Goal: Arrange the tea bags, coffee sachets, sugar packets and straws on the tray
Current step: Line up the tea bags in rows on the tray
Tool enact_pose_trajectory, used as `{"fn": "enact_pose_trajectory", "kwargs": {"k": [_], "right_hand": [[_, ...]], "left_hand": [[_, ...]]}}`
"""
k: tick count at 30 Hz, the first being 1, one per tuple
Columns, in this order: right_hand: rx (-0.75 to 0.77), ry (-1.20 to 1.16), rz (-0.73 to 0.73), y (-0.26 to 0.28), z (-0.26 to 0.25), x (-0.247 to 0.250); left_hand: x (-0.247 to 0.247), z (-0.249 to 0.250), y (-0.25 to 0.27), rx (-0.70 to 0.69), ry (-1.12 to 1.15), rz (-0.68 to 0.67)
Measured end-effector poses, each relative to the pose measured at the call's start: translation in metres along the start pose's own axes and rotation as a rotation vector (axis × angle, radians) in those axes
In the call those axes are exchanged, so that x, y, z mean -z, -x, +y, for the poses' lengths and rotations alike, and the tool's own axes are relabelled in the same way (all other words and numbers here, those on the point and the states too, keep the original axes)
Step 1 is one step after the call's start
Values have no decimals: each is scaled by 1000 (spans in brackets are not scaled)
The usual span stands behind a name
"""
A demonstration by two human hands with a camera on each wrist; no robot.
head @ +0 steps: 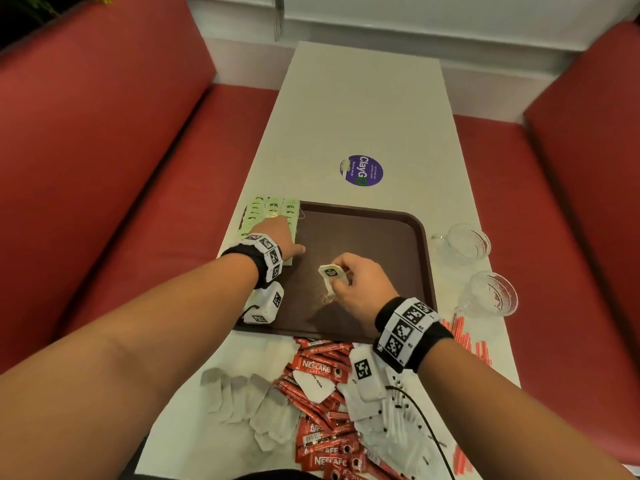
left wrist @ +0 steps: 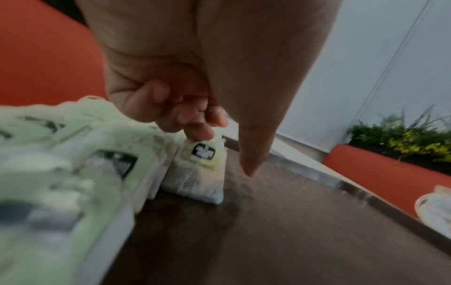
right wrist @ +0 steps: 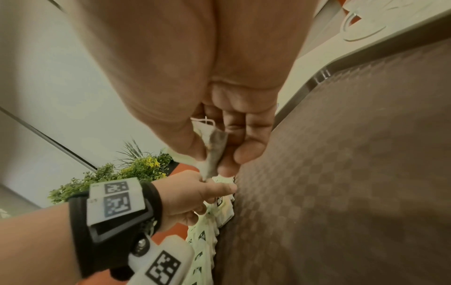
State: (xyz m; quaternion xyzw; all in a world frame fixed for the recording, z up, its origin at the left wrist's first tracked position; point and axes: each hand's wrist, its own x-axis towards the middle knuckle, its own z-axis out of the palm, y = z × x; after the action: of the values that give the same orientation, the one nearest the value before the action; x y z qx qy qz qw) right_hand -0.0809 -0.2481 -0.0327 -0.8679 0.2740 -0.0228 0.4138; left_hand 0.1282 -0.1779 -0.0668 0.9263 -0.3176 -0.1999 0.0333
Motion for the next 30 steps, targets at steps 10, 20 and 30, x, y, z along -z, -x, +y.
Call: {"fn": "enact_pose_trajectory", "kwargs": {"k": [10, 20, 30], "right_hand": [[62, -49, -19, -10, 15, 10], [195, -50, -26, -21, -1, 7], [46, 102, -269, -18, 17, -9]], "left_hand": [[10, 6, 30, -84, 248, 170], [26, 5, 104, -435, 457, 152], [26, -24, 73, -295, 318, 112]]}}
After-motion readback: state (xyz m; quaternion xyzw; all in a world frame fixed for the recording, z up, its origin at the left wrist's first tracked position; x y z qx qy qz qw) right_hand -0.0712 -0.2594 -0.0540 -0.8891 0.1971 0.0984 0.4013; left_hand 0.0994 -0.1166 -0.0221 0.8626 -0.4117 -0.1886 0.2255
